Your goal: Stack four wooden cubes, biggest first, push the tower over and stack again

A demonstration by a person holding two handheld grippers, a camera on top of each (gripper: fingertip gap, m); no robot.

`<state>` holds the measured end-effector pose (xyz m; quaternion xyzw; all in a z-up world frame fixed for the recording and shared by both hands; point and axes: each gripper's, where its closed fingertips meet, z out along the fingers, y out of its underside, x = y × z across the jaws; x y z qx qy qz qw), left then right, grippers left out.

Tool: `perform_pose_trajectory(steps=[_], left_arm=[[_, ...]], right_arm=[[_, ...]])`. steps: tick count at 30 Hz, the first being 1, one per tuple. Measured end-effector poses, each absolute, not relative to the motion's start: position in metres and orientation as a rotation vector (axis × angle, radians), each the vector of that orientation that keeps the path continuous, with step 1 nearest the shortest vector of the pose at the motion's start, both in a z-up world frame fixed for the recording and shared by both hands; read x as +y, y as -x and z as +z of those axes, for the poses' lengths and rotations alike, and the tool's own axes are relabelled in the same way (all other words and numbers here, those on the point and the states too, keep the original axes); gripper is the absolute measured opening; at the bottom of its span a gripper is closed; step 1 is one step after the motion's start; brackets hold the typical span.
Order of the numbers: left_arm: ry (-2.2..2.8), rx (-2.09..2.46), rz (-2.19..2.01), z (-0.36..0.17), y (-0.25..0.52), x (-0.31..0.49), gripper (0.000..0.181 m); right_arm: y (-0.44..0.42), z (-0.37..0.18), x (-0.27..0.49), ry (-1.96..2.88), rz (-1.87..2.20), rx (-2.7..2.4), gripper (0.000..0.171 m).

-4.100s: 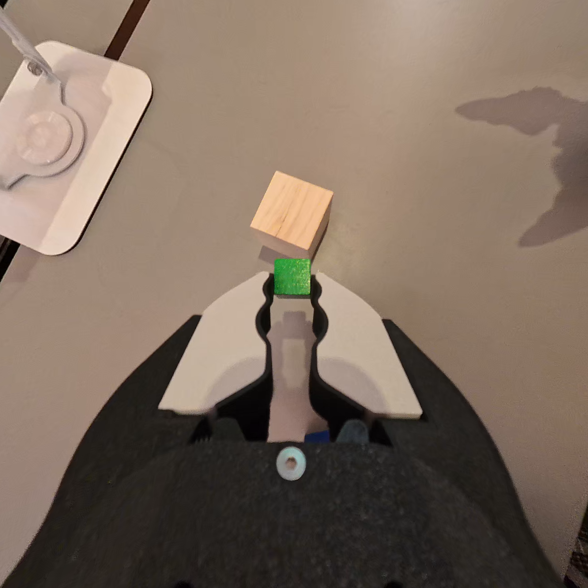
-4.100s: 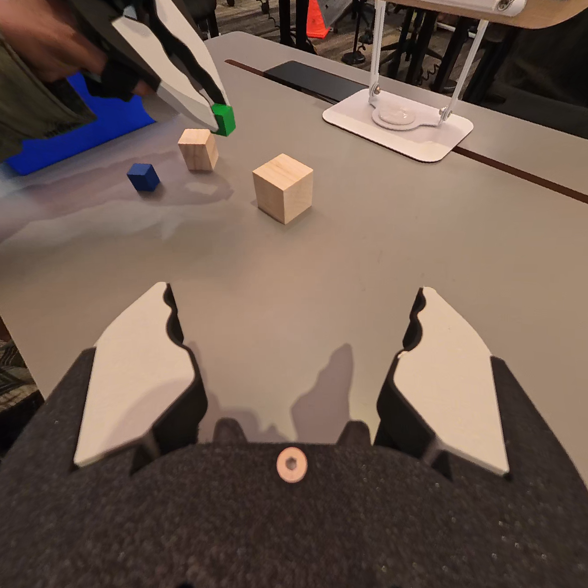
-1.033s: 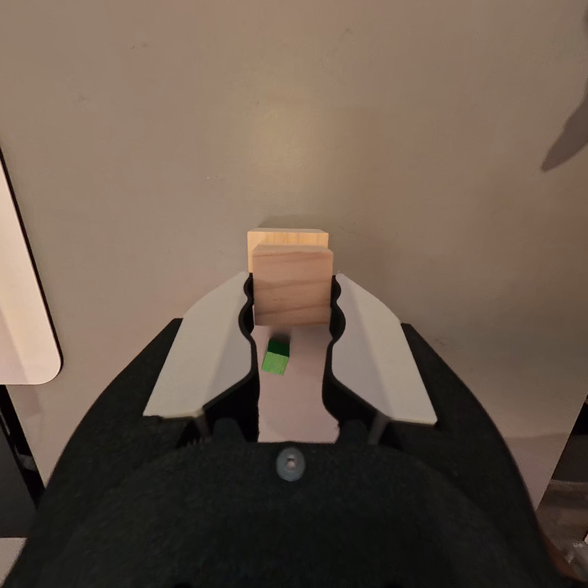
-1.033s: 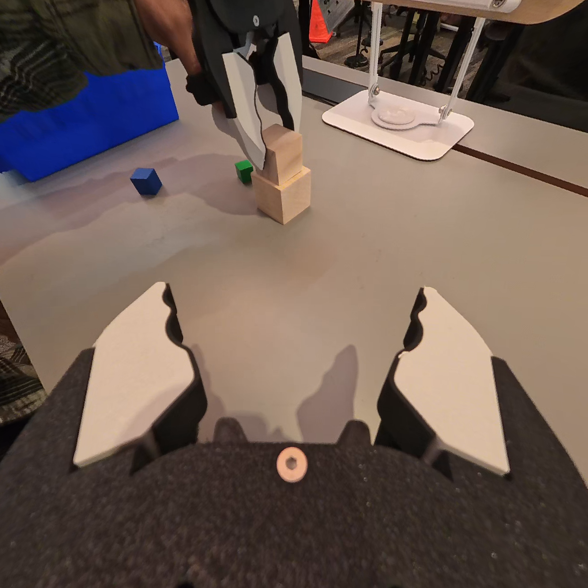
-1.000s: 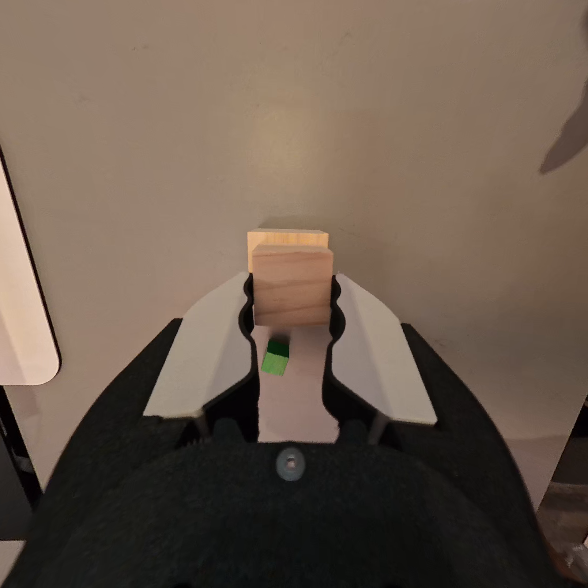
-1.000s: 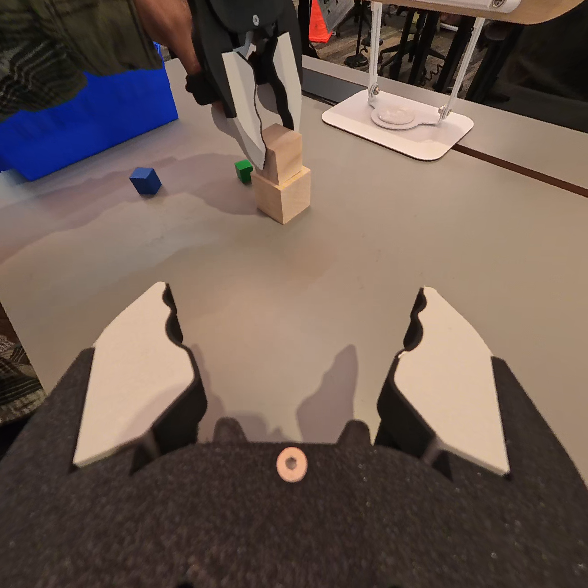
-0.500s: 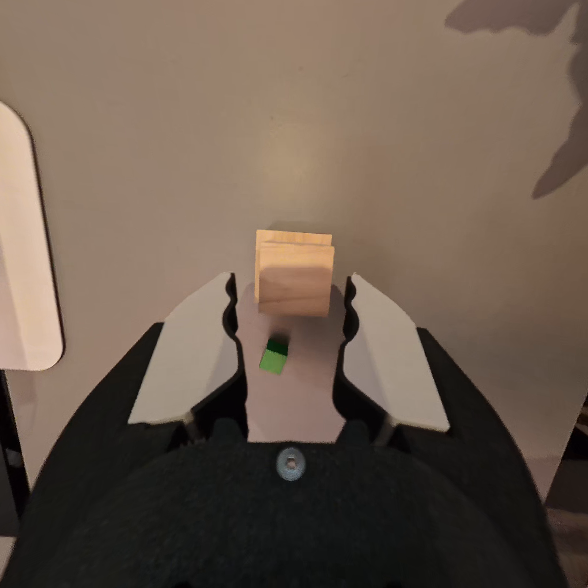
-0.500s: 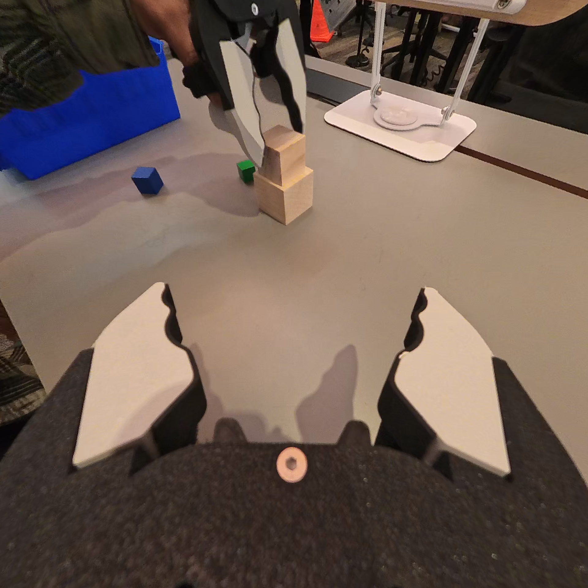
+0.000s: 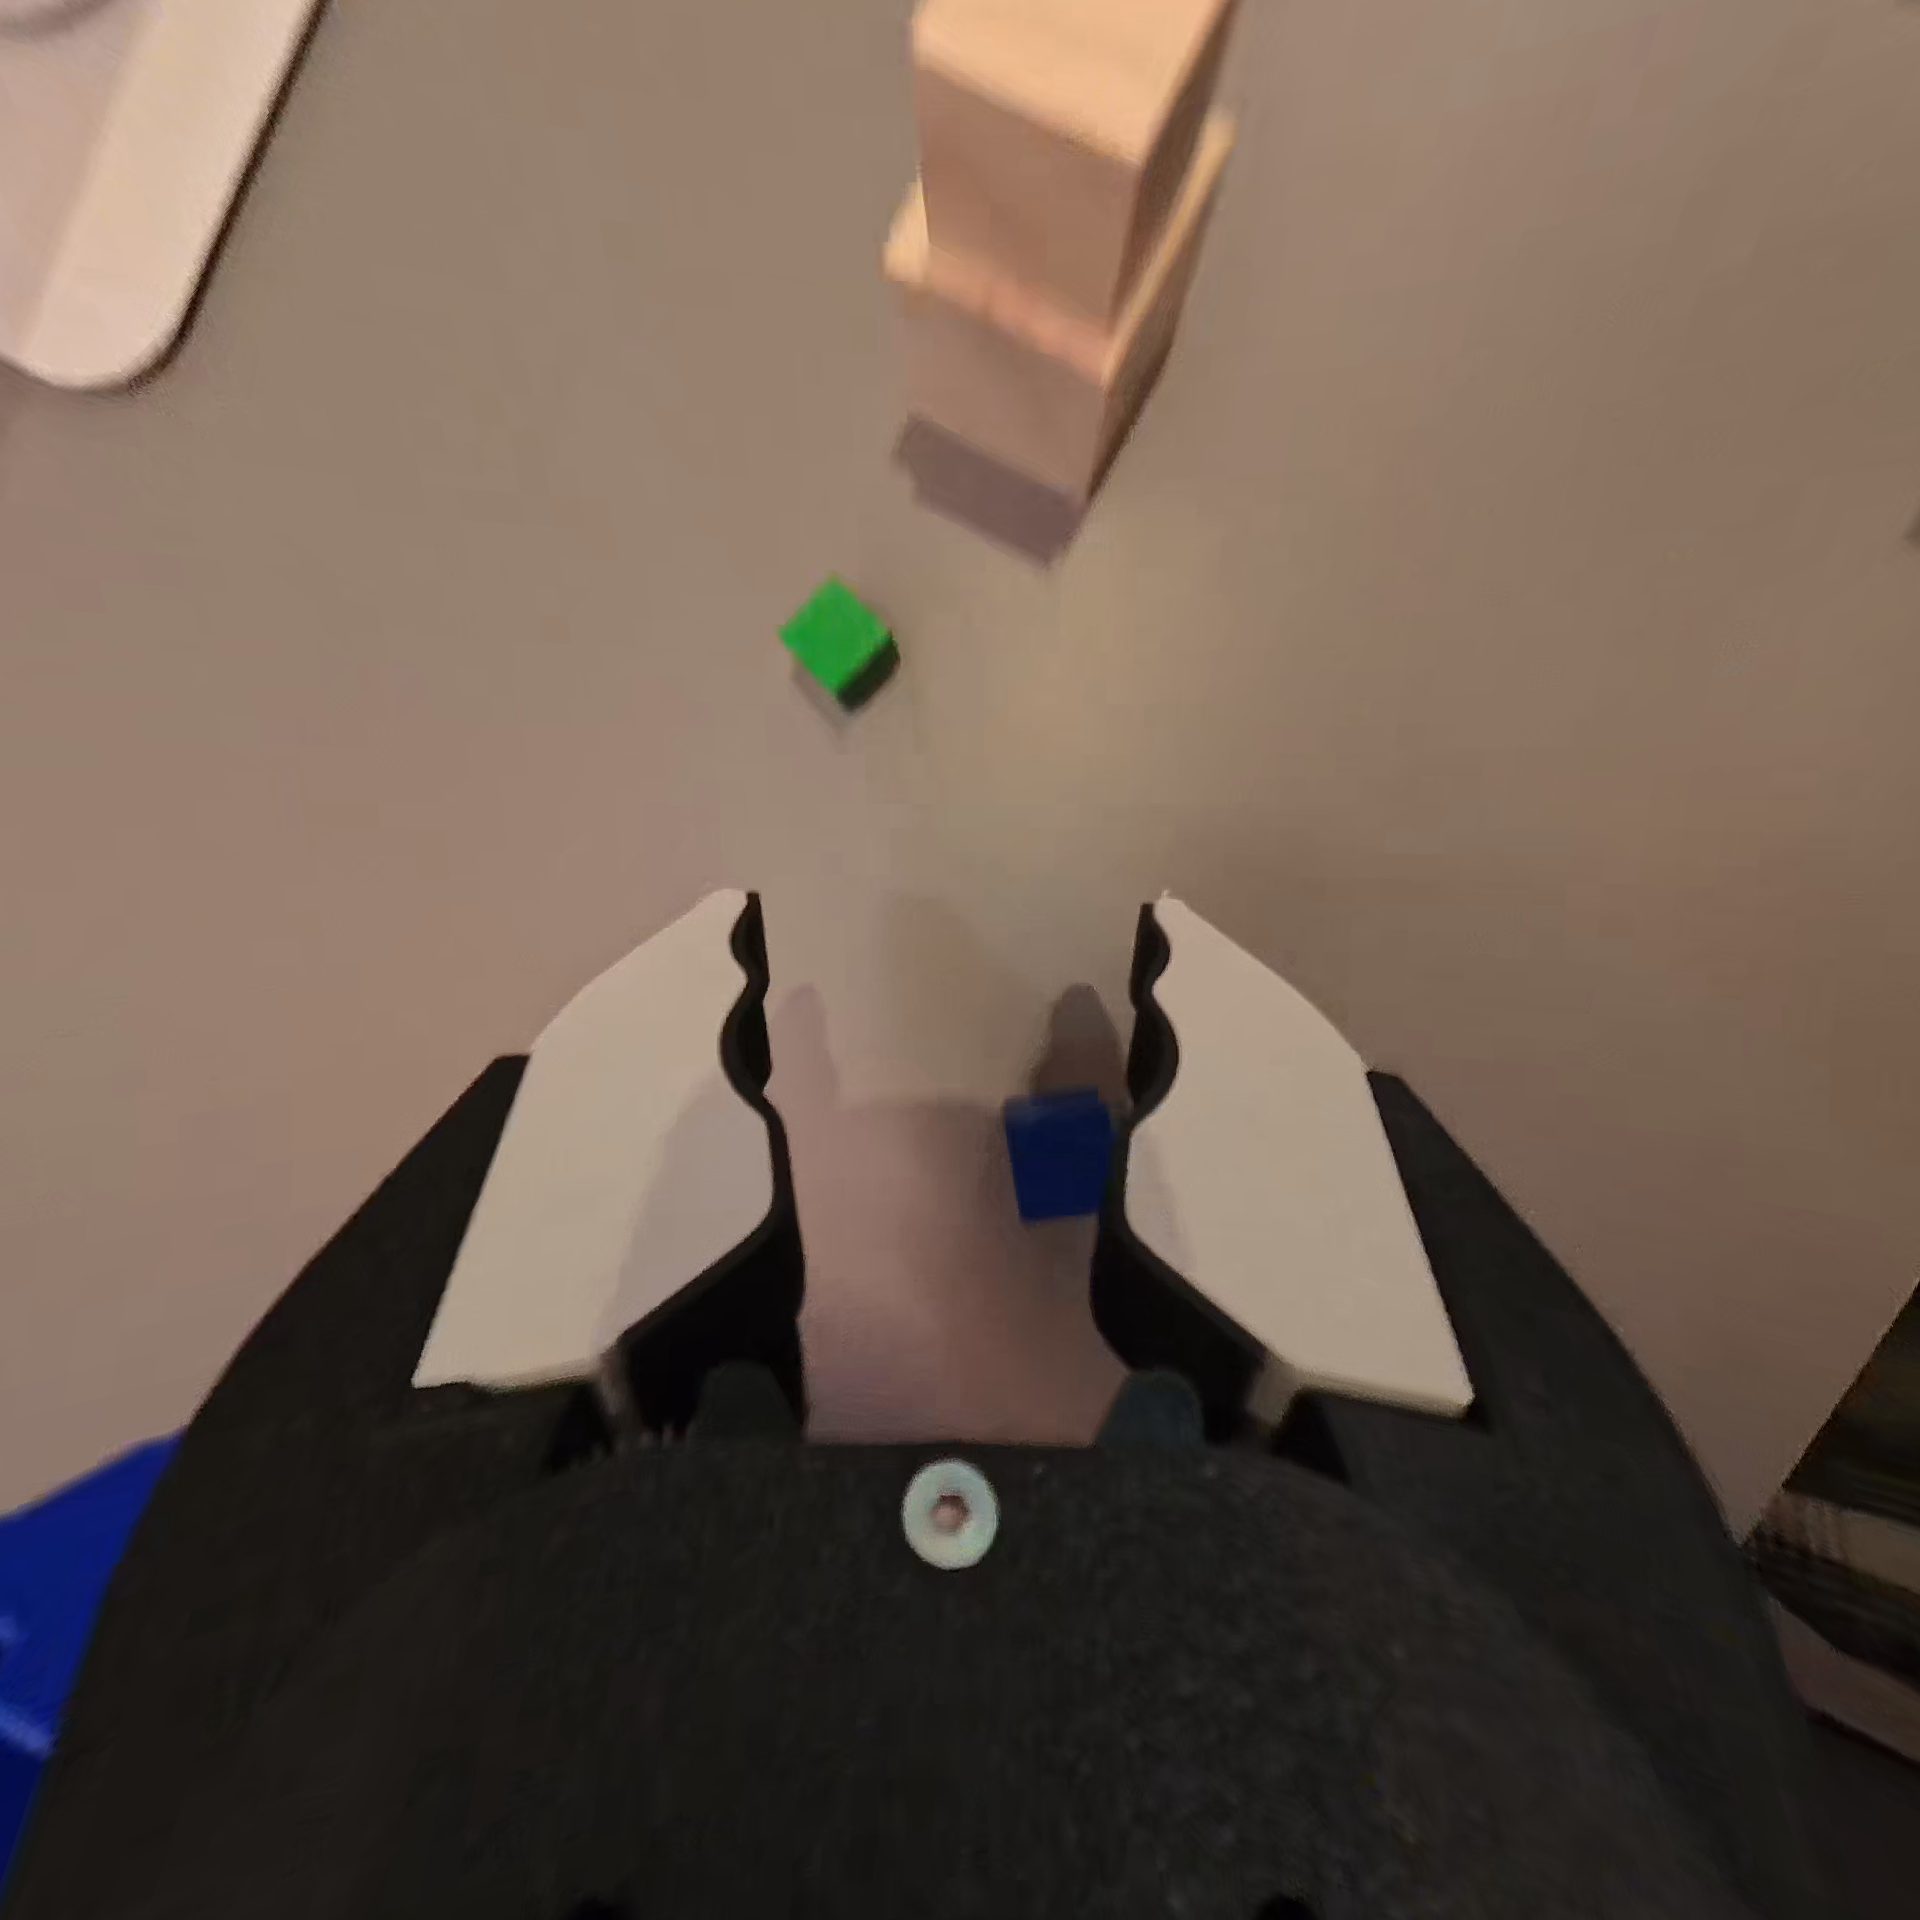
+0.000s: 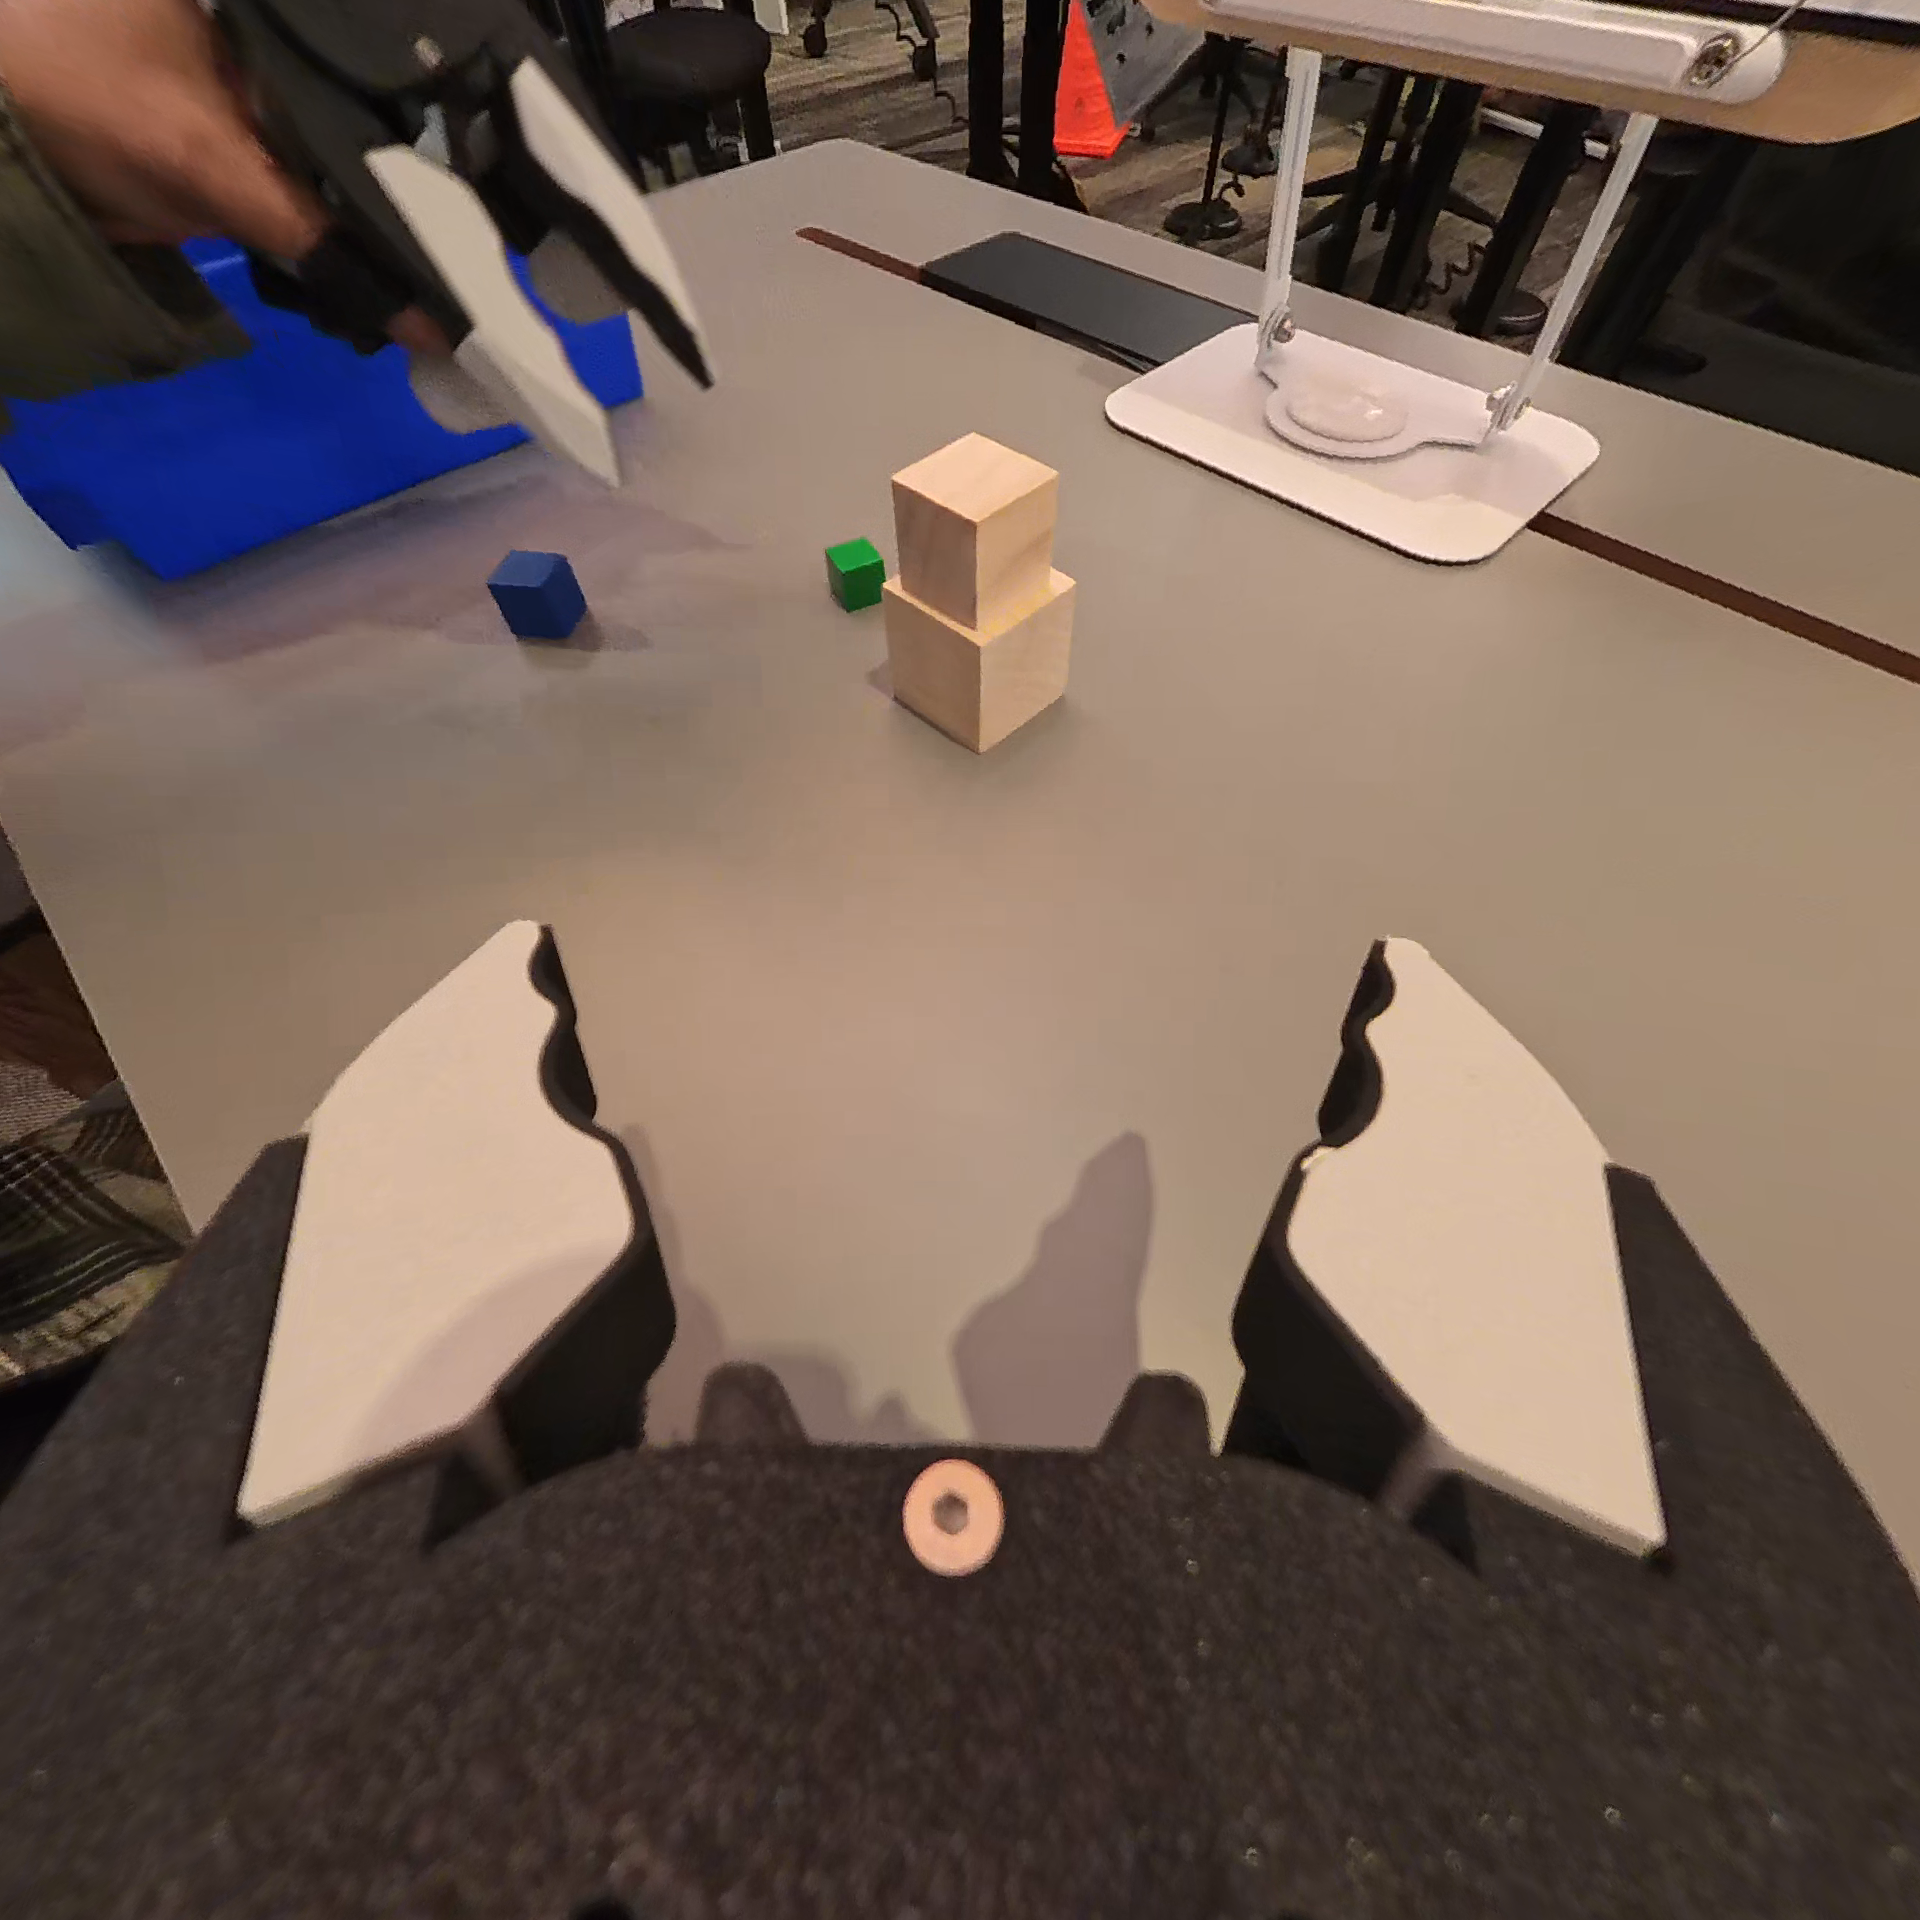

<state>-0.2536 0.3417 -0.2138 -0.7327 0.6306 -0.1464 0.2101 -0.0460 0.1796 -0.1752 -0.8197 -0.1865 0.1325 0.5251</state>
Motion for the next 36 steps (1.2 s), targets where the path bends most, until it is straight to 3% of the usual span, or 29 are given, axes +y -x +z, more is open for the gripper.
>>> perform_pose_trajectory(steps=[10,24,28,32,36], left_arm=[[2.177,1.803,-0.260,-0.250,0.308,0.321,0.056],[2.386,1.819,-0.213,-0.270,0.314,0.310,0.052],[2.428,1.805,-0.249,-0.276,0.314,0.308,0.028],[2.407,1.789,-0.322,-0.266,0.305,0.310,0.027],[2.250,1.861,-0.311,-0.220,0.277,0.323,0.027]], right_arm=[[0.056,-0.176,0.179,1.964,0.318,-0.474,0.136],[0.056,-0.177,0.179,1.967,0.326,-0.471,0.136],[0.053,-0.175,0.178,1.961,0.325,-0.462,0.136],[0.051,-0.172,0.178,1.949,0.321,-0.452,0.136],[0.051,-0.174,0.179,1.957,0.322,-0.454,0.136]])
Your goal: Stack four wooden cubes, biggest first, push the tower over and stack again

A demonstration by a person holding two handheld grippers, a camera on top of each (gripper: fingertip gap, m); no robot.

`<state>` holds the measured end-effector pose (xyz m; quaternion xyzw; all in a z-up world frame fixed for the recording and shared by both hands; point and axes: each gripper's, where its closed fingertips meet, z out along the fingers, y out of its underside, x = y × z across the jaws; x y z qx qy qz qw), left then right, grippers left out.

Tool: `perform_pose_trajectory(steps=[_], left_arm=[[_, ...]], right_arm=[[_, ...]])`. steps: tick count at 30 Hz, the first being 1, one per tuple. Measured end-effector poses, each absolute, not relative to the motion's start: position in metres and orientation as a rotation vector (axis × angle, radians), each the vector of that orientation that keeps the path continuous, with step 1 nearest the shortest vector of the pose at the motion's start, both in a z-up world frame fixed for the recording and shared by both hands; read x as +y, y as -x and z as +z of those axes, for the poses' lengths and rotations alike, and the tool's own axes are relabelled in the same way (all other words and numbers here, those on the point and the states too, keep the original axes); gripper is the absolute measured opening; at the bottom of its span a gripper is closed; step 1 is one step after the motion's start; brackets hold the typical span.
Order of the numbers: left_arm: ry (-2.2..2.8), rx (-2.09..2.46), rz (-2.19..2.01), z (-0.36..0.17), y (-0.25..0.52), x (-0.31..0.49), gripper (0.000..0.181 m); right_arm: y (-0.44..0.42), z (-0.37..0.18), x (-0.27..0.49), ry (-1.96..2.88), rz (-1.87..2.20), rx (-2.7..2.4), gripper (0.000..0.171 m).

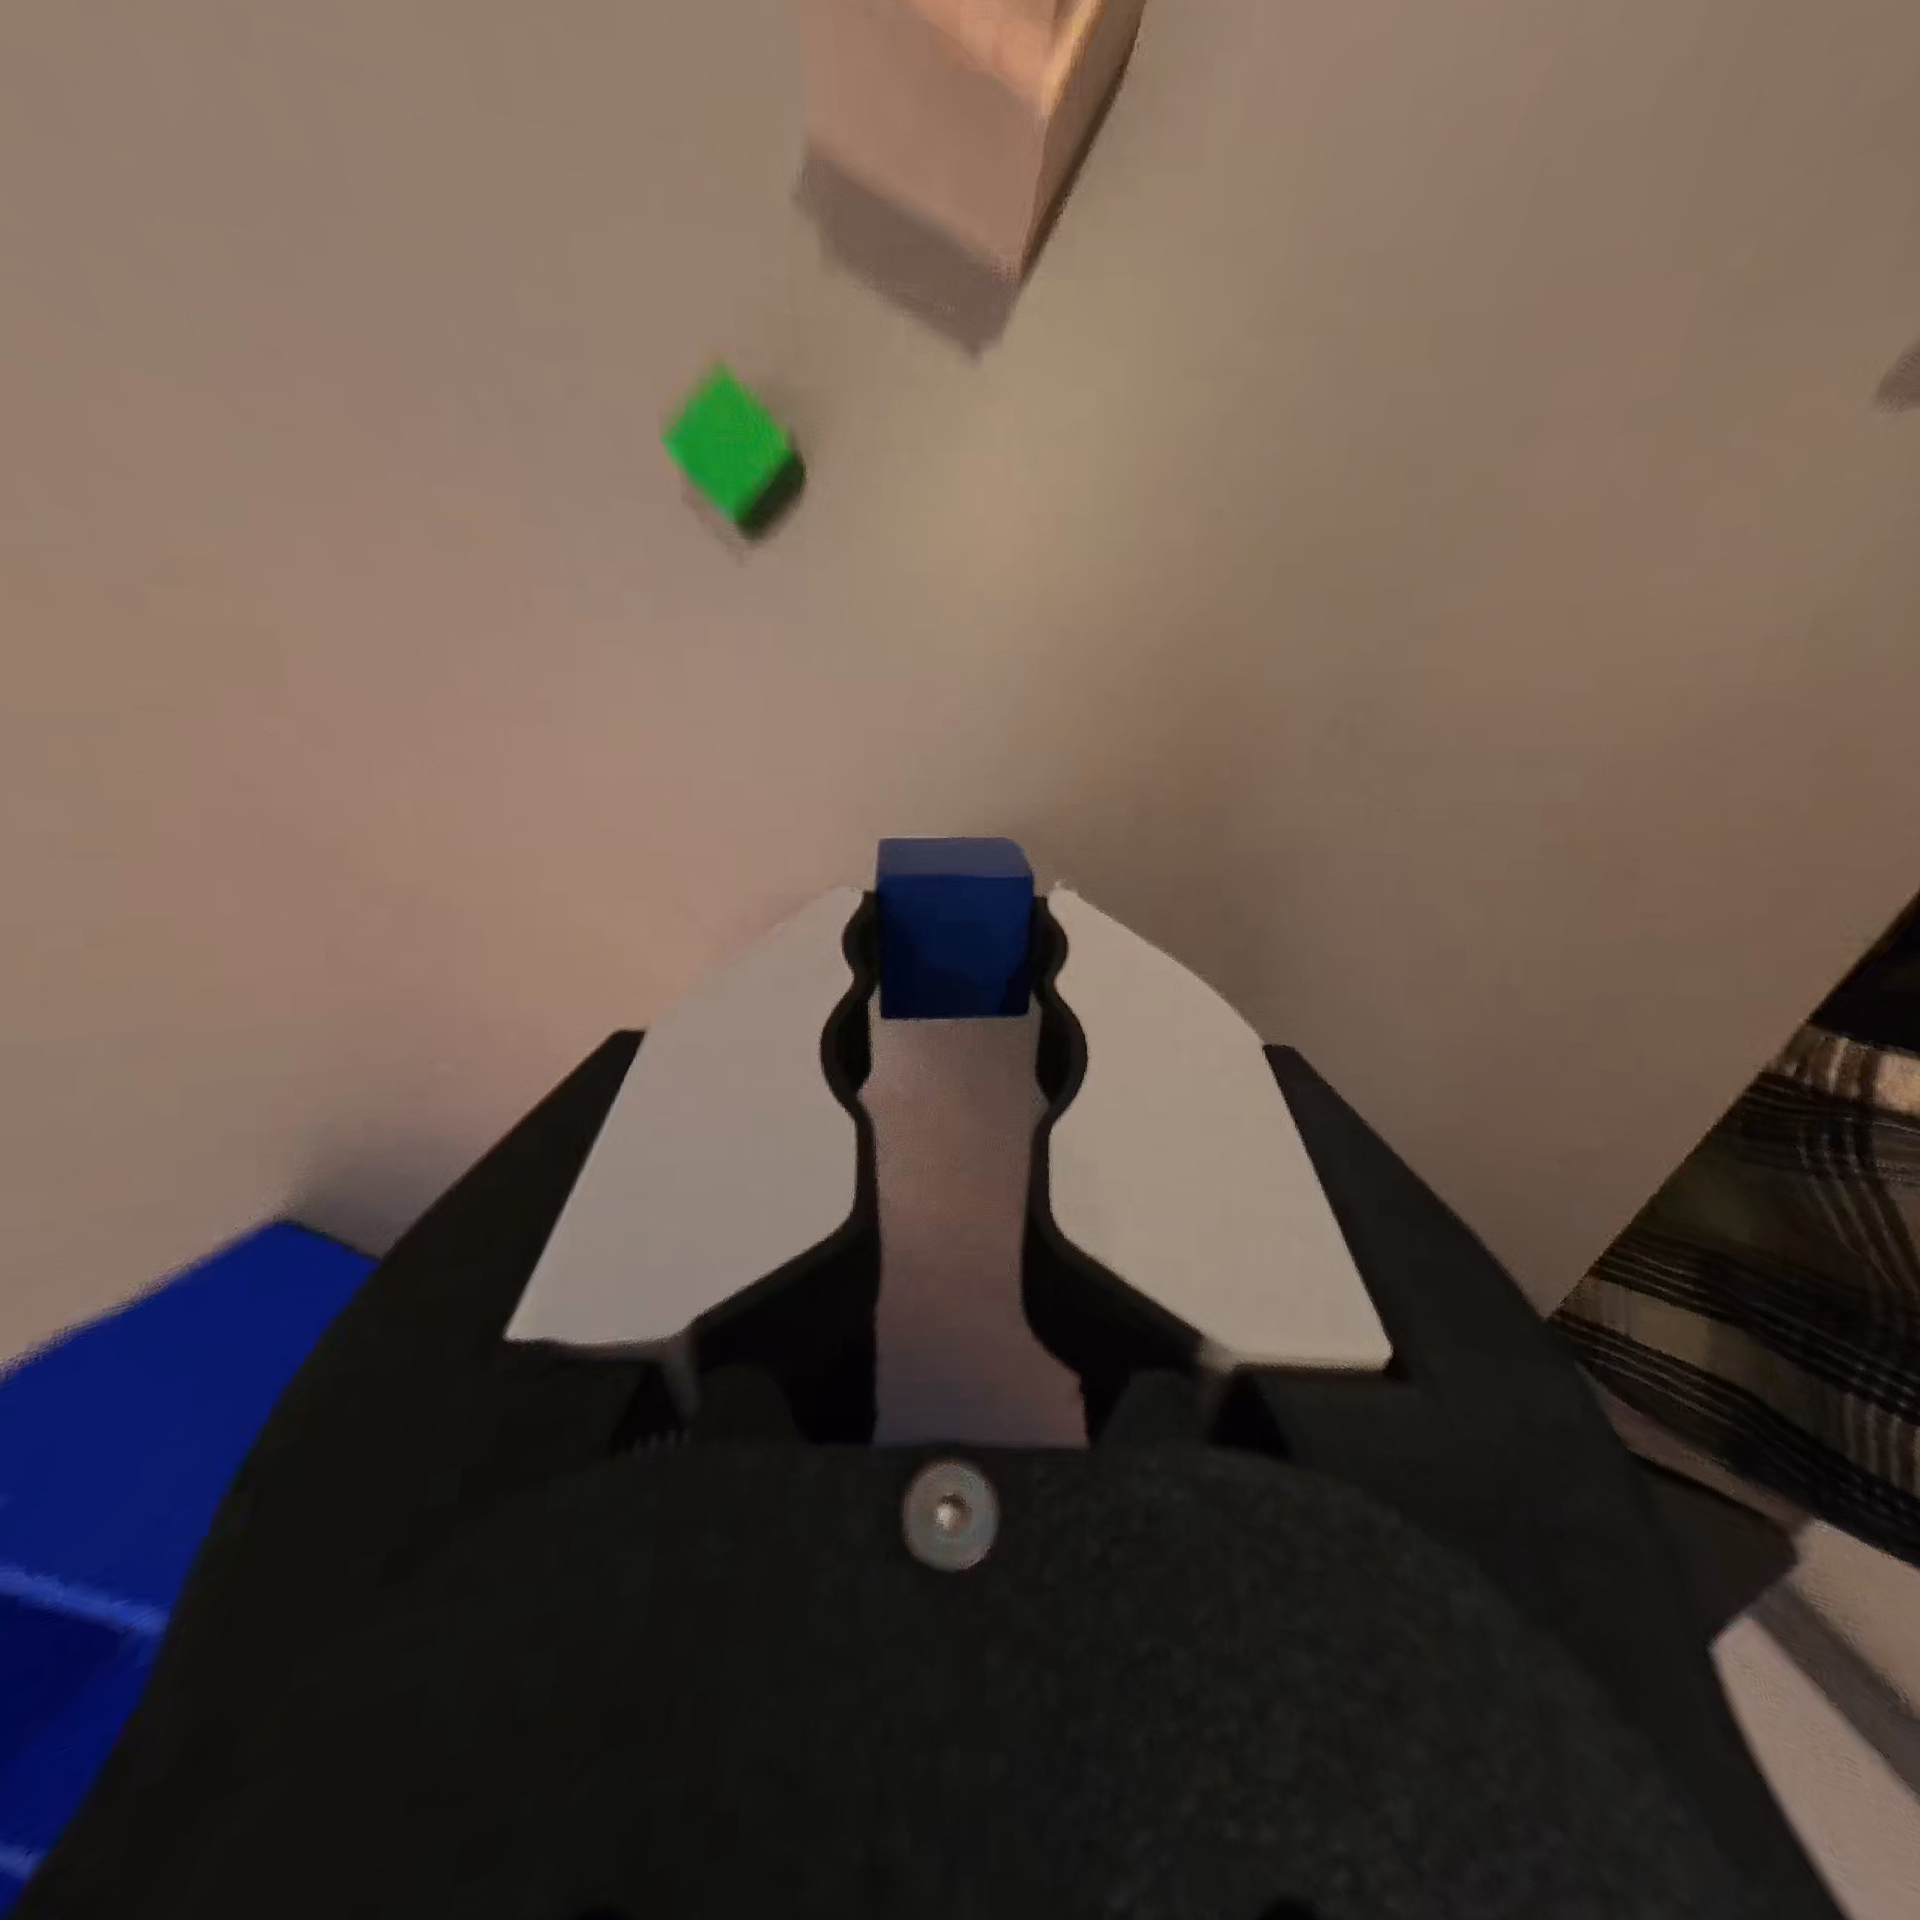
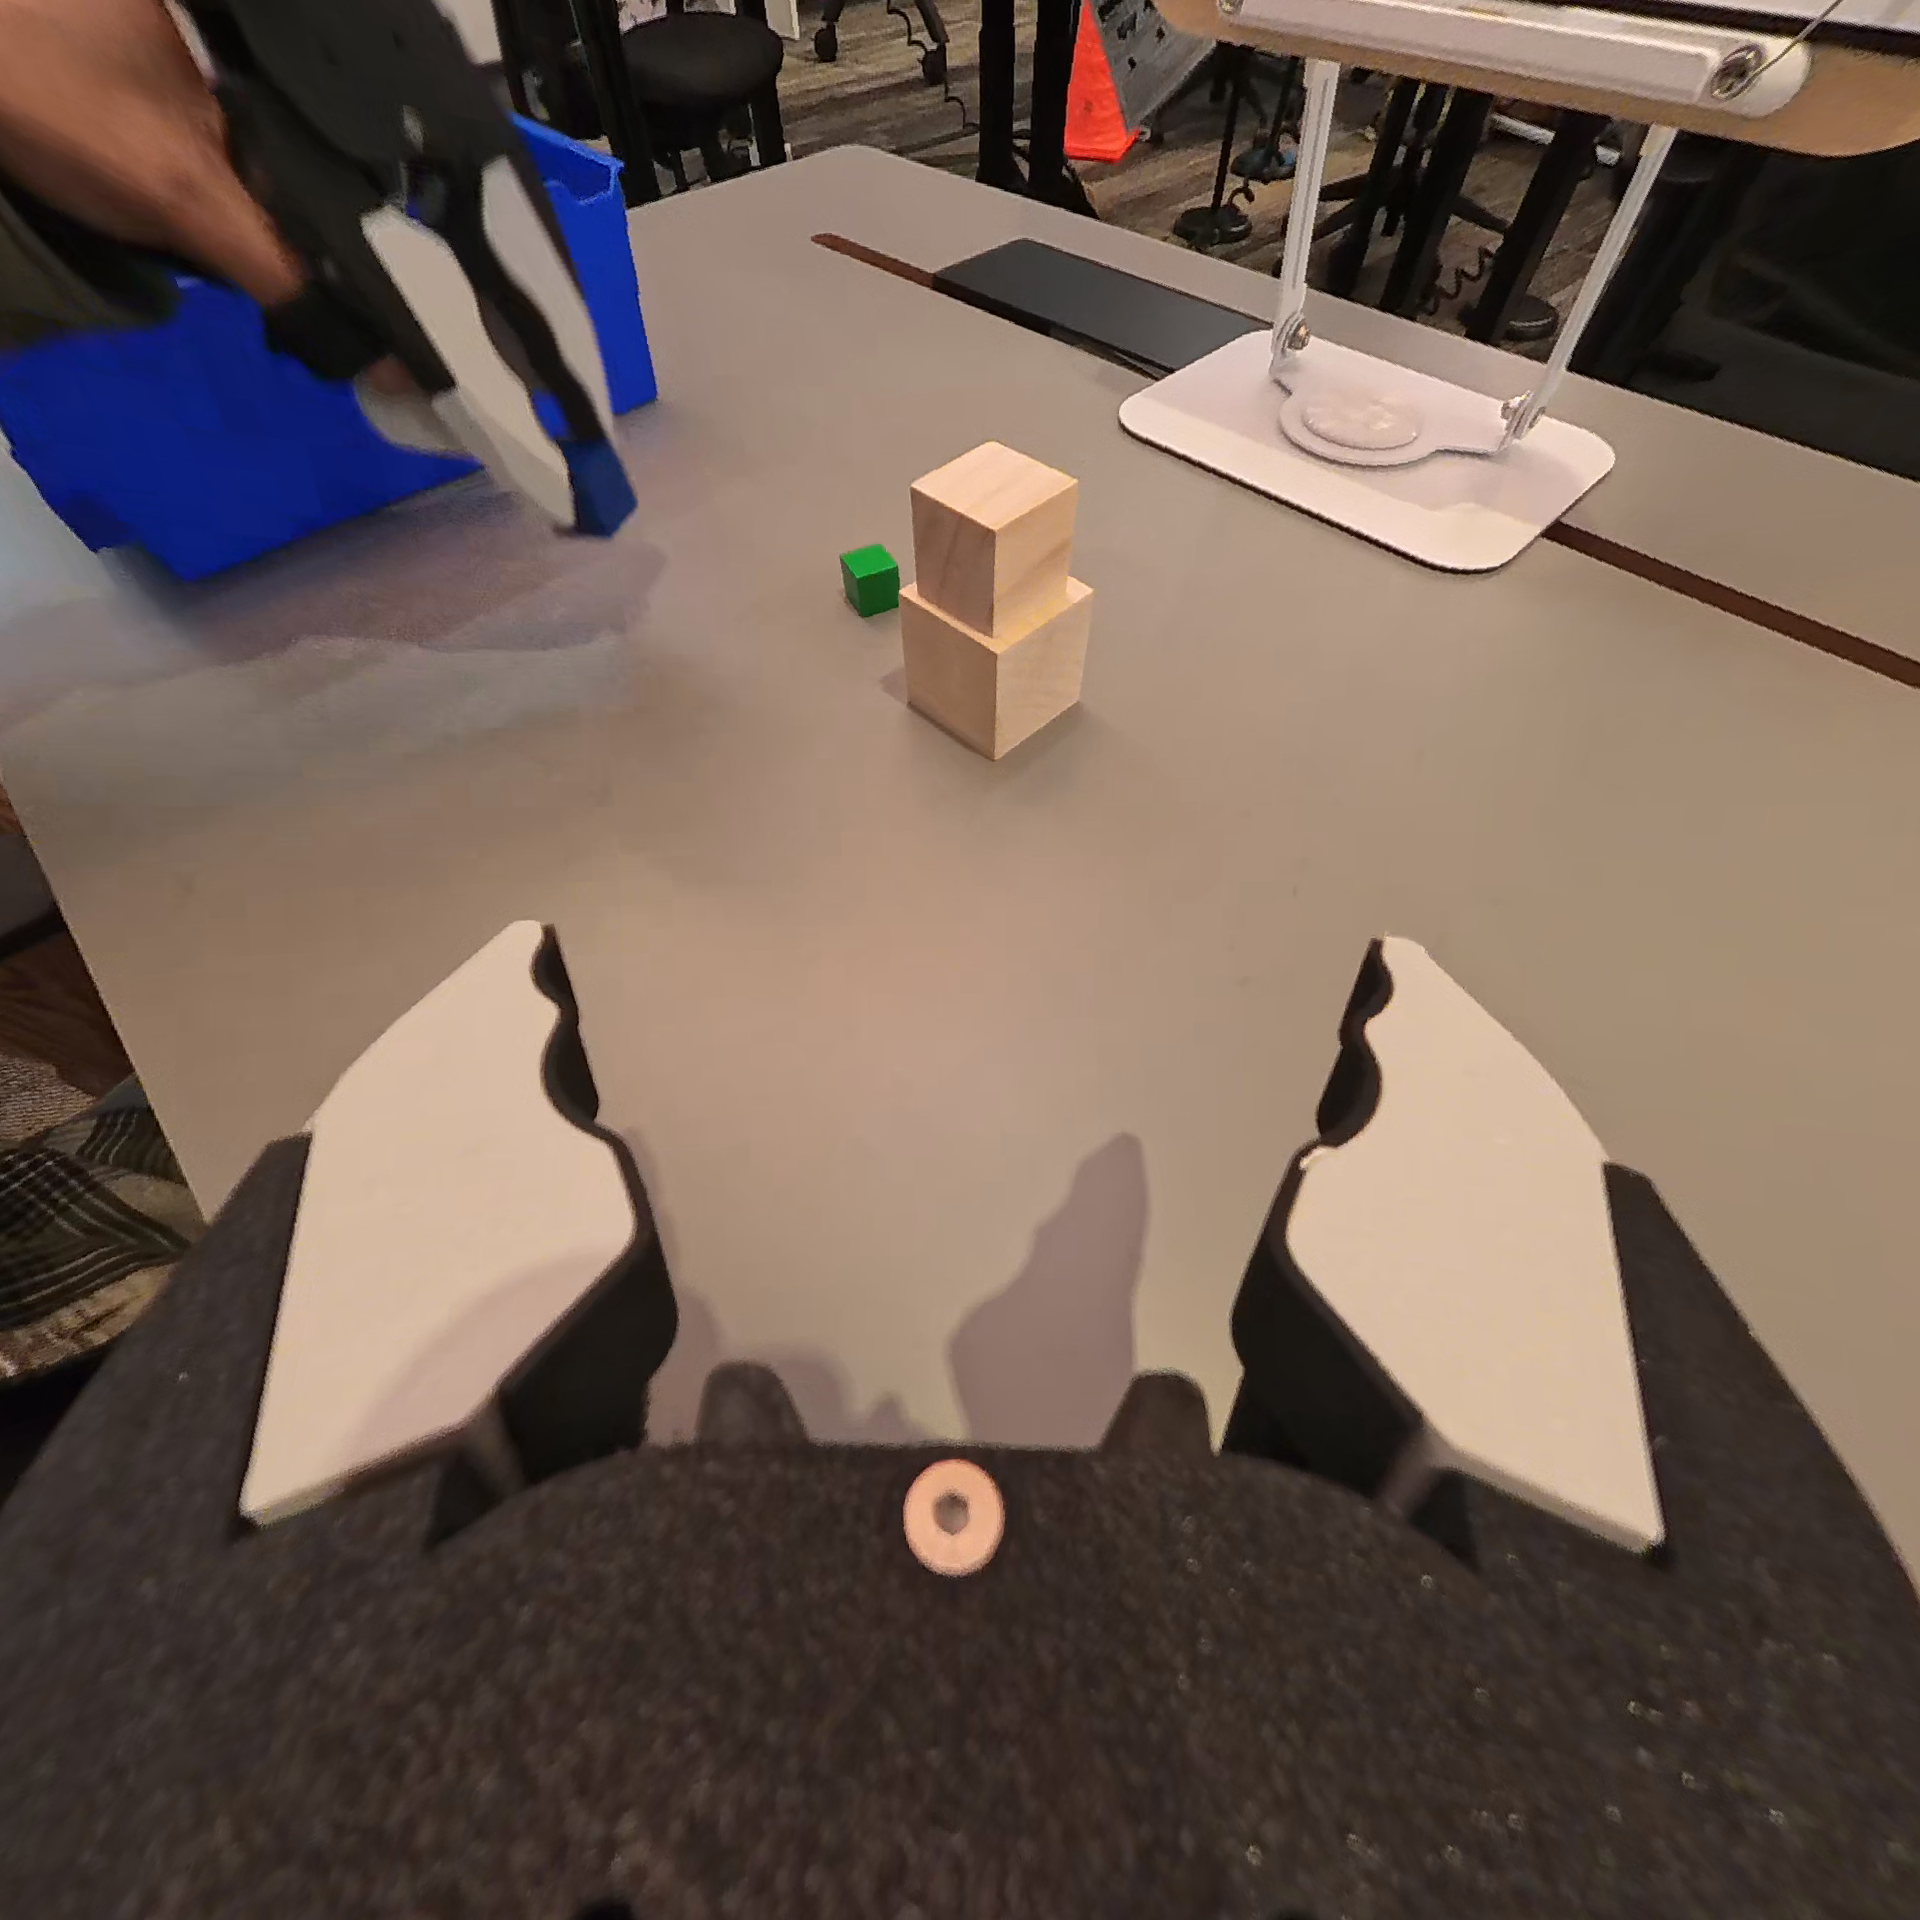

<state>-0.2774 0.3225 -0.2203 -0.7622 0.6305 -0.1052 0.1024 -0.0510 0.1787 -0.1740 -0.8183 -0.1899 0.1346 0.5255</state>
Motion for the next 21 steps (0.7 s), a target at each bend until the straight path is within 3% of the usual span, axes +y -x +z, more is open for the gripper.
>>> perform_pose_trajectory(steps=[8,21], left_arm=[[1.996,2.114,-0.224,-0.140,0.188,0.335,0.027],[1.935,2.303,-0.242,-0.175,0.125,0.332,0.027]], right_arm=[[0.051,-0.179,0.179,1.975,0.314,-0.466,0.135],[0.037,-0.178,0.178,1.966,0.330,-0.427,0.134]])
